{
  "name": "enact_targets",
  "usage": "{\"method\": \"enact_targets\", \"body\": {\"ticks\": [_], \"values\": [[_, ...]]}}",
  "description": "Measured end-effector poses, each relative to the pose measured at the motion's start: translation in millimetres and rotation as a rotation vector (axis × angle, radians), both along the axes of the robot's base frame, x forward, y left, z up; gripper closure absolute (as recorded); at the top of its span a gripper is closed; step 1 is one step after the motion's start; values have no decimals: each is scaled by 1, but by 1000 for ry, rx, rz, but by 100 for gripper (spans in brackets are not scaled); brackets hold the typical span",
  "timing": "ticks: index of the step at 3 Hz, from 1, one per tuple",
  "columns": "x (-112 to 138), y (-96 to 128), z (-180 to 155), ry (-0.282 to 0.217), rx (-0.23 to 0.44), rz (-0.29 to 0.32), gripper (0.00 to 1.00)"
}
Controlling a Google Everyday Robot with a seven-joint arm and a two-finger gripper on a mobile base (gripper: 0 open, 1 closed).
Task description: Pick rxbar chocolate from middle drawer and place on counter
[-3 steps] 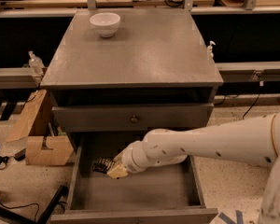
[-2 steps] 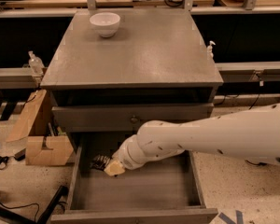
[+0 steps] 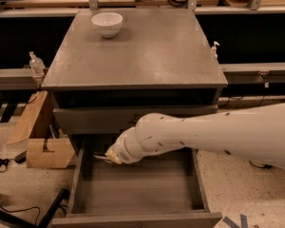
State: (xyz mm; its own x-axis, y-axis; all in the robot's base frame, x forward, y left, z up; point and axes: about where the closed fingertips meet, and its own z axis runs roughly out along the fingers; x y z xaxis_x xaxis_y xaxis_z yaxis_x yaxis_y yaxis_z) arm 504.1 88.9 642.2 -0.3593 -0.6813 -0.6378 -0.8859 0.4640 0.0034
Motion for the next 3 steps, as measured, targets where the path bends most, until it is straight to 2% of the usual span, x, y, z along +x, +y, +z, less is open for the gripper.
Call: {"method": "enact_targets", "body": {"ticks": [1, 2, 3], "values": [[9, -12, 48, -46, 26, -9, 100], [28, -34, 150, -148, 17, -25, 100], [49, -62, 226, -225, 40, -60, 100]]}}
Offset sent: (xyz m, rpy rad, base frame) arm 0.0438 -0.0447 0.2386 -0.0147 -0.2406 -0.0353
